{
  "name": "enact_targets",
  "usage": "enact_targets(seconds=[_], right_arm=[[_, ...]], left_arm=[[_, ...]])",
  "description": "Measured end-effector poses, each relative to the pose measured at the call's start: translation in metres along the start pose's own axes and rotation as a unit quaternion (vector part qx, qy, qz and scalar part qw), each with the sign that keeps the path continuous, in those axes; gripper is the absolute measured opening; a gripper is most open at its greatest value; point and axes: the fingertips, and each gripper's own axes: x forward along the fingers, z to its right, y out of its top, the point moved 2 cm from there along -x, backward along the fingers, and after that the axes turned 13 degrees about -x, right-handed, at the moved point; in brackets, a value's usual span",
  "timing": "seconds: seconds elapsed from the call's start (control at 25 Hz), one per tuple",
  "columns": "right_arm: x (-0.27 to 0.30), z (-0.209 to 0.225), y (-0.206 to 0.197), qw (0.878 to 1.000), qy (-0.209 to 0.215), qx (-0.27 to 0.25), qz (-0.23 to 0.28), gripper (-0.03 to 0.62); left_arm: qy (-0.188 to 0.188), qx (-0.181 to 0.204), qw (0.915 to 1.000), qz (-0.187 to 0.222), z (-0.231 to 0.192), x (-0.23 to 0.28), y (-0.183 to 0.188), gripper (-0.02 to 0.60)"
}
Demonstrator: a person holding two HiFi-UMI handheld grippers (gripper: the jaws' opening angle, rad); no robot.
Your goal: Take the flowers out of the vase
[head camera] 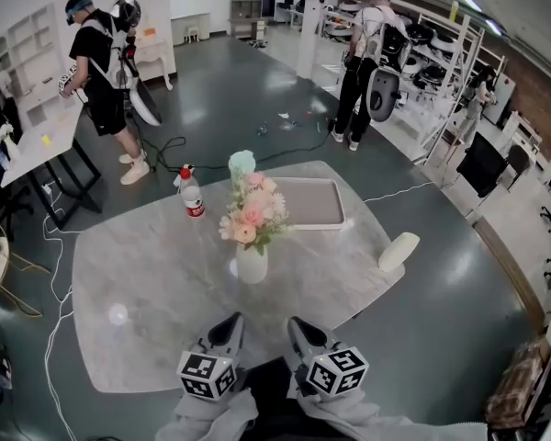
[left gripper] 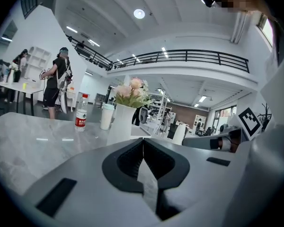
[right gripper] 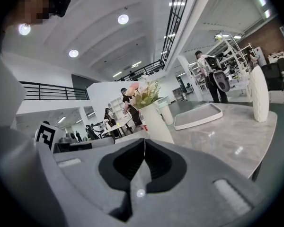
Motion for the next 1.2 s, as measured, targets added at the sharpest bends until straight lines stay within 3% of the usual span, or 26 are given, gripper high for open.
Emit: enact_targets(seconds=[0.48, 0.88, 0.92, 0.96, 1.08, 1.2], right_arm=[[0.046, 0.049, 0.050, 0.999, 0.009, -0.031, 0.018, 0.003], [0.096, 0.062, 0.087, 0.995, 0.053, -0.074, 0.028, 0.005], [0.100, 0.061, 0.088, 0.995, 0.062, -0.078, 0.026, 0.028], [0.103, 0.060, 0.089, 0.994, 0.073, -0.081, 0.023, 0.126], [0.113, 0.054, 0.089, 0.991, 0.100, -0.083, 0.013, 0.314], [0.121, 0.052, 0.091, 0.990, 0.109, -0.084, 0.010, 0.423]], left_arm=[[0.032, 0.007, 0.9990, 0.030, -0.024, 0.047, 0.053, 0.003], [0.055, 0.010, 0.9974, 0.045, -0.048, 0.076, 0.090, 0.003], [0.058, 0.010, 0.9972, 0.046, -0.051, 0.078, 0.092, 0.003], [0.060, 0.010, 0.9971, 0.046, -0.053, 0.080, 0.093, 0.003], [0.071, 0.007, 0.9963, 0.048, -0.060, 0.082, 0.097, 0.003], [0.077, 0.003, 0.9957, 0.053, -0.065, 0.086, 0.101, 0.003]])
